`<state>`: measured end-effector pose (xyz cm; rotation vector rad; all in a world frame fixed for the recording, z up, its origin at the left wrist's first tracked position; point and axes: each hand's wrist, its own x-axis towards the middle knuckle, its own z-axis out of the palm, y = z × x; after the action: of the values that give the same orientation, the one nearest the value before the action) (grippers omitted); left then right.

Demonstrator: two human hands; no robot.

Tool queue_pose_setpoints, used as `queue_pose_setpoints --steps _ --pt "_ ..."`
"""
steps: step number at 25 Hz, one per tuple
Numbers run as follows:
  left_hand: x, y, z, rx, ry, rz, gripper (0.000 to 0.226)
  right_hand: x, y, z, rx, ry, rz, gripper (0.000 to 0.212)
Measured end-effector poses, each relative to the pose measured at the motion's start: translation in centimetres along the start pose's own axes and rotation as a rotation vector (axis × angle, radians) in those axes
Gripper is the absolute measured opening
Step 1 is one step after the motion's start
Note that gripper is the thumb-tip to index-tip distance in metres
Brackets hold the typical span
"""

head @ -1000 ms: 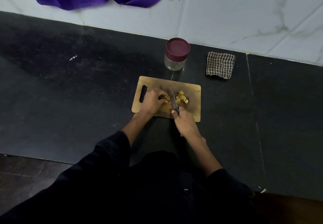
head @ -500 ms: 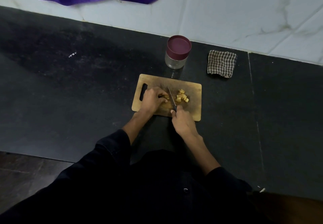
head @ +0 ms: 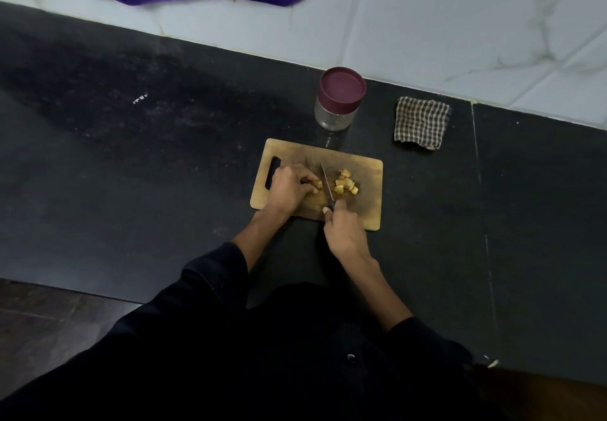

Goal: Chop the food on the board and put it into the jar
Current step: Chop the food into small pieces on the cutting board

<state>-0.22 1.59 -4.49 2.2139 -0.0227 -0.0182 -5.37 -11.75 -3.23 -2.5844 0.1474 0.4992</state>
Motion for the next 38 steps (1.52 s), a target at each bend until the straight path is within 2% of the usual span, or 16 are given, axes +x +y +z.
queue_pose_setpoints --steps 14,27,38 --pt "0.2 -0.2 -0.1 0.014 -0.007 0.012 0.018 0.3 -0.3 -0.1 0.032 0.035 -0.049 0.02" --pt "0.5 -0.7 0.3 -0.009 -0.013 0.001 0.019 0.4 -0.6 -0.1 -0.056 0.043 -0.064 0.022" --pt "0.6 -0.5 0.1 0.0 -0.021 -0.008 0.015 1.7 -2.1 -0.2 -0.121 -0.075 0.057 0.025"
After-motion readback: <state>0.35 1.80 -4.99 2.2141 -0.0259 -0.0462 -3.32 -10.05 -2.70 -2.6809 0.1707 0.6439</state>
